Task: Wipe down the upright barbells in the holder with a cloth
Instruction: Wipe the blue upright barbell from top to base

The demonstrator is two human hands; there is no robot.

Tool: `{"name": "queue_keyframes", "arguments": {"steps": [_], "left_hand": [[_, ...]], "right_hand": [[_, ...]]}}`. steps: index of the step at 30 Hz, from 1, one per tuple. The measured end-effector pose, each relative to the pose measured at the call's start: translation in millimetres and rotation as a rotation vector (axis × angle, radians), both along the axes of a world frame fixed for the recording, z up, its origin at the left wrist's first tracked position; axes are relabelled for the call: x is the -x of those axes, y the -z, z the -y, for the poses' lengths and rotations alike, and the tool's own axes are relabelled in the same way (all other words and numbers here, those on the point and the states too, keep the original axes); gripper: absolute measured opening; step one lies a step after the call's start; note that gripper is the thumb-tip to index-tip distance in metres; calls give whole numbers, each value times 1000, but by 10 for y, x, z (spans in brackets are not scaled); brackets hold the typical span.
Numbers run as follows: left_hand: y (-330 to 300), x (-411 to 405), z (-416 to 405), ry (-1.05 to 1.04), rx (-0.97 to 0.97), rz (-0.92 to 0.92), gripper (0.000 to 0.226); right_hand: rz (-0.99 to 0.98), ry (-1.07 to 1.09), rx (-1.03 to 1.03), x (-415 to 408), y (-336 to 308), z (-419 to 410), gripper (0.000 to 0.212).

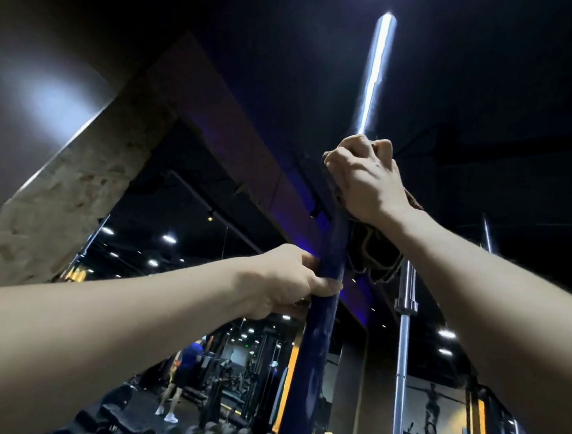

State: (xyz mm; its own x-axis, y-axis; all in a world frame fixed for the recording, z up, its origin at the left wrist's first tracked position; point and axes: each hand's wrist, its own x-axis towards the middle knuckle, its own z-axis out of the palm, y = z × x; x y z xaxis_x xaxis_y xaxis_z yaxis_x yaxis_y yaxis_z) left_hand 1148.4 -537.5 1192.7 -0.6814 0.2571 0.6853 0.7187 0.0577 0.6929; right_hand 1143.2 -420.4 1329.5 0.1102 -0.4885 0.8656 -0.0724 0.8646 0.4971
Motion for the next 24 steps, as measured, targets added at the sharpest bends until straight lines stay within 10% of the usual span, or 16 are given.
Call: {"name": "queue_keyframes", "arguments": {"steps": [6,13,24], "left_hand": [[182,5,1,62,-27,15,10],[390,19,57,95,68,90,24],[393,32,108,108,93,109,15]], "right_hand": [[10,-111,-59,127,643,-10,52],[-103,-184,-295,142,576,-210,34],[45,-387,87,307,541,-54,44]]}}
